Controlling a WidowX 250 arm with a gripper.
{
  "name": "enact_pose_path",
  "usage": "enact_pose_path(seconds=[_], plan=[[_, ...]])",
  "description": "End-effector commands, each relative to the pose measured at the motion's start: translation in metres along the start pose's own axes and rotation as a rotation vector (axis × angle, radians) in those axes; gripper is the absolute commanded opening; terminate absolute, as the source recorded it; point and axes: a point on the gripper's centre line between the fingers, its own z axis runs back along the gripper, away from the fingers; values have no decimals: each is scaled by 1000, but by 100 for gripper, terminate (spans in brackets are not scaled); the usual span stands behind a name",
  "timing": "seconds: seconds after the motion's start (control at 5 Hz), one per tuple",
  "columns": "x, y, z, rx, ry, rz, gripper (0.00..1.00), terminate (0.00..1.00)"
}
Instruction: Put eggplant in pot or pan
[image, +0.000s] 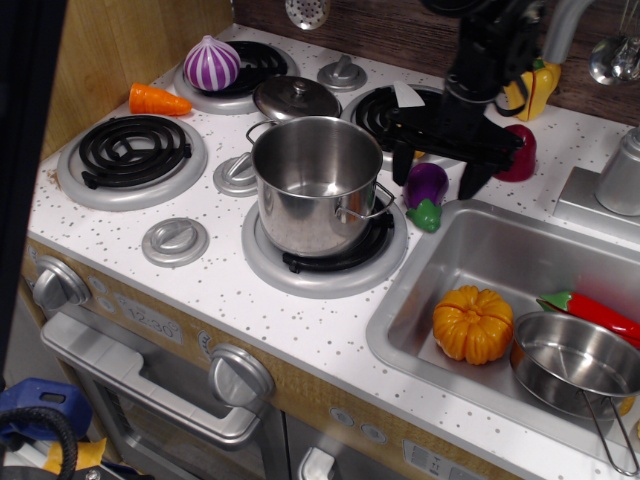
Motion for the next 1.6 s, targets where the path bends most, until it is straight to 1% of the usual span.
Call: enact_pose_path(seconds=[0.0,0.2,0.4,0.6,0.8,1.0,1.2,1.4], plan=[[8,7,-4,-32,-53,-23,100,0],[9,10,-15,-59,-66,-25,100,0],[14,14,-26,-127,-36,5,0,0],[15,12,-22,-132,-22,24,0,0],[20,5,-2,-115,18,48,0,0],[28,-1,31,-70,56,63,0,0],[32,1,52,-25,61,69,0,0],[28,12,61,17,51,68,0,0]])
